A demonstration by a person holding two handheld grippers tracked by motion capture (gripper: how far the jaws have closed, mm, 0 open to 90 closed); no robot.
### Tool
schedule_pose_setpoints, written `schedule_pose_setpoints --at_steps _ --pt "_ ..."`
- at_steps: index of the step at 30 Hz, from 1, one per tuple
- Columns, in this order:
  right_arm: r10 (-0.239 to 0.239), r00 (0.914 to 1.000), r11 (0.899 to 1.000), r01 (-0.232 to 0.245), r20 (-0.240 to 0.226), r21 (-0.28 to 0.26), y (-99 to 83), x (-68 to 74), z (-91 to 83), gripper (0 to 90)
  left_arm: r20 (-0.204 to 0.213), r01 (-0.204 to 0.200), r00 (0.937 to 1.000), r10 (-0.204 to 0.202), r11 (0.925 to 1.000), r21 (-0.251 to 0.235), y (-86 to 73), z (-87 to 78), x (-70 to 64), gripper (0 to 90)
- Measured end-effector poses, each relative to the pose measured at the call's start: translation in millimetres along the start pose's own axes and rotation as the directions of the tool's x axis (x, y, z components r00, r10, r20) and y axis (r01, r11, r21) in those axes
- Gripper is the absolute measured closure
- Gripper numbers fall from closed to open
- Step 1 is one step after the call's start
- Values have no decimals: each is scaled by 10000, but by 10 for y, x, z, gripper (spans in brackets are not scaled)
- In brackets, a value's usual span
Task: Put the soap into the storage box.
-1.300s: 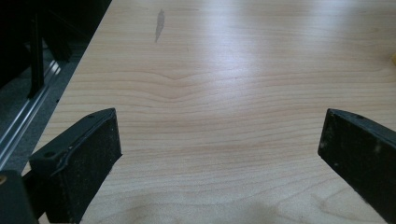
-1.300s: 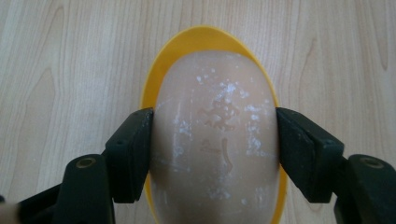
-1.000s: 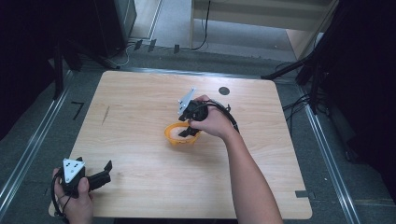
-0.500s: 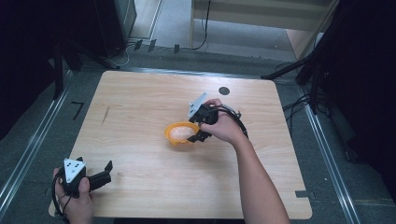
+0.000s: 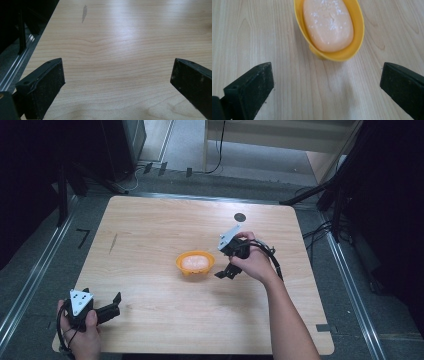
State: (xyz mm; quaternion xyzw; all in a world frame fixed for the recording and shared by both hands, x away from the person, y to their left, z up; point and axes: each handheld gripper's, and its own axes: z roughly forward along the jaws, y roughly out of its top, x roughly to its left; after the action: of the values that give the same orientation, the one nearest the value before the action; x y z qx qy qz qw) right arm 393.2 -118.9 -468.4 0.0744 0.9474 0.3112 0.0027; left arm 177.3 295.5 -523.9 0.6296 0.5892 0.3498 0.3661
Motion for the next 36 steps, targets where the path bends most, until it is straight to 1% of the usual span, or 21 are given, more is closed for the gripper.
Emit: schedule_pose_setpoints --at_steps 2,3,4,6,7,8,10,11,13,15,16,17,20,23,24,25,27,31,32,36 --pt "188 9998 9998 -188 14 -96 -68 13 -26 0 3 -11 10000 11 10000 22 1 -1 0 0" --pt "275 9996 9996 -275 53 -66 -121 22 -43 0 -1 -15 10000 15 10000 12 1 -1 0 0" --pt "275 9996 9996 -275 53 -66 -121 22 -43 0 -2 -11 10000 11 10000 18 1 0 -1 0" --pt "450 9989 9990 -450 102 -45 -211 44 -67 0 0 -21 10000 21 10000 26 1 1 -2 0" --pt "450 9989 9990 -450 102 -45 -211 44 -67 0 -2 -39 10000 39 10000 25 1 1 -2 0" --pt "465 9988 9989 -464 120 -77 -267 61 -84 0 -1 -30 10000 30 10000 15 1 2 -3 0" --pt "555 9983 9984 -553 160 -116 -294 71 -96 0 1 -44 10000 44 10000 26 1 1 -2 0" --pt "655 9977 9978 -652 193 -141 -322 84 -108 0 -4 -28 10000 28 10000 11 1 2 -2 0" --pt "702 9973 9973 -698 203 -211 -378 100 -121 0 -7 -17 10000 17 10000 16 1 4 -4 0" --pt "825 9962 9965 -821 288 -145 -438 124 -140 0 -21 -58 10000 58 10000 39 1 5 -6 0" --pt "910 9954 9956 -903 309 -242 -487 135 -157 0 -24 -59 10000 59 10000 43 1 5 -8 0" --pt "910 9954 9956 -903 309 -242 -487 135 -157 0 -29 -63 10000 63 10000 48 1 5 -8 0" --pt "1077 9936 9939 -1068 337 -274 -565 157 -191 0 -38 -64 10000 64 10000 50 2 3 -8 0" --pt "1203 9913 9922 -1182 530 -404 -633 188 -223 0 -39 -92 9999 92 9999 54 1 4 -9 0" --pt "1248 9908 9913 -1223 531 -477 -678 209 -241 0 -48 -96 9999 96 9999 53 1 4 -11 0" --pt "1248 9908 9913 -1223 531 -477 -678 209 -241 0 -57 -117 9999 117 9999 47 1 4 -12 0" --pt "1317 9894 9902 -1284 611 -558 -736 249 -275 0 -56 -135 9999 135 9999 57 1 4 -14 0" --pt "1412 9880 9891 -1380 633 -517 -800 286 -295 0 -57 -120 9999 120 9999 49 1 3 -13 0" --pt "1448 9871 9888 -1418 690 -458 -820 299 -301 0 -49 -125 9999 126 9999 56 1 3 -14 0" --pt "1584 9840 9866 -1546 815 -516 -898 343 -325 0 -69 -157 9999 158 9999 66 2 4 -15 0"
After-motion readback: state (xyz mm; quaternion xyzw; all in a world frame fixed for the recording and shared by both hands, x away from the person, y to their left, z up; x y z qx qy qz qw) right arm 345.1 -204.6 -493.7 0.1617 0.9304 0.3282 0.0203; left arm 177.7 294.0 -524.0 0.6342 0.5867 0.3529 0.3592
